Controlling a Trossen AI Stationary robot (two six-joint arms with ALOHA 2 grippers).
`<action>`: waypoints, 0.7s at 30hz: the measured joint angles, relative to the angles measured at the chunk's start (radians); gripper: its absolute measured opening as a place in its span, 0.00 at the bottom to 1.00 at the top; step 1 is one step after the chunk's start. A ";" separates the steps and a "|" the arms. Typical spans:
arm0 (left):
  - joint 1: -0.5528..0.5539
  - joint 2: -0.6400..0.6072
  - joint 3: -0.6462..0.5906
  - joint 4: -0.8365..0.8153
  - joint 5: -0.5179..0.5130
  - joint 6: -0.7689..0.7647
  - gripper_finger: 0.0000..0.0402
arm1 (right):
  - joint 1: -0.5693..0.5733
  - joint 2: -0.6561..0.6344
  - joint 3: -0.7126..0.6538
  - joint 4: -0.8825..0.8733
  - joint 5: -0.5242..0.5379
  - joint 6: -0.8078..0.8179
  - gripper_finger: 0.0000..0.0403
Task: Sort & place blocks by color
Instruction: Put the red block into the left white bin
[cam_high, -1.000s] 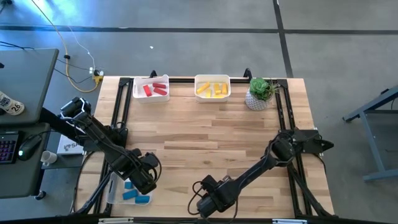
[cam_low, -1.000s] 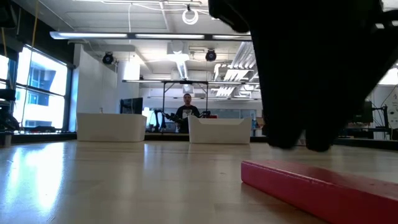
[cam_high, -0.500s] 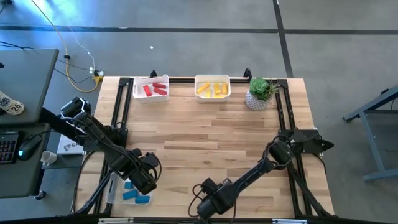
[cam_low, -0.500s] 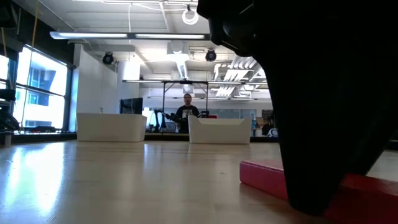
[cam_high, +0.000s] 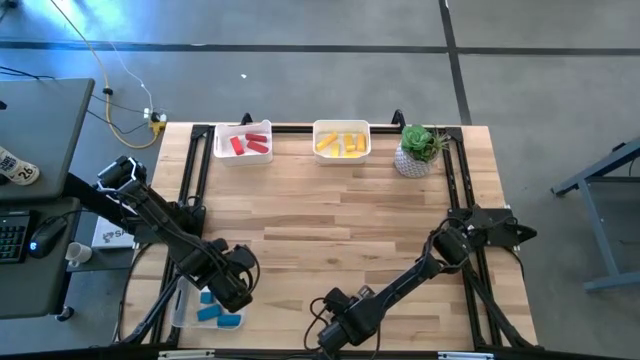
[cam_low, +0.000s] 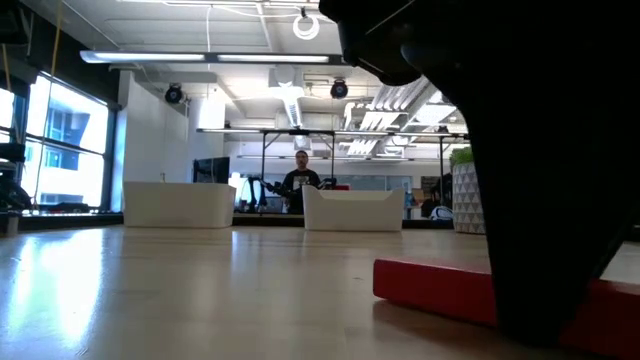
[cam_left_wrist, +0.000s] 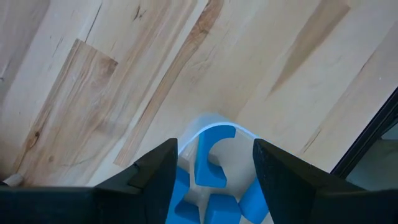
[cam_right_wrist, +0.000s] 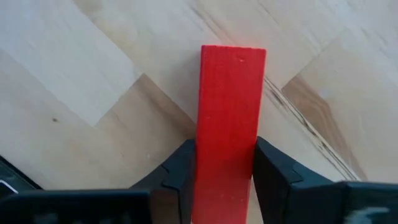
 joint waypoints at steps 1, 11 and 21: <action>0.000 0.000 0.000 0.000 -0.002 0.000 0.49 | 0.000 0.000 0.000 0.000 0.003 -0.006 0.25; 0.000 0.000 0.000 0.036 -0.003 0.000 0.49 | 0.001 0.005 0.017 0.005 0.031 -0.096 0.26; 0.000 0.000 0.000 0.157 -0.002 0.000 0.49 | 0.011 0.011 0.126 0.018 0.123 -0.214 0.26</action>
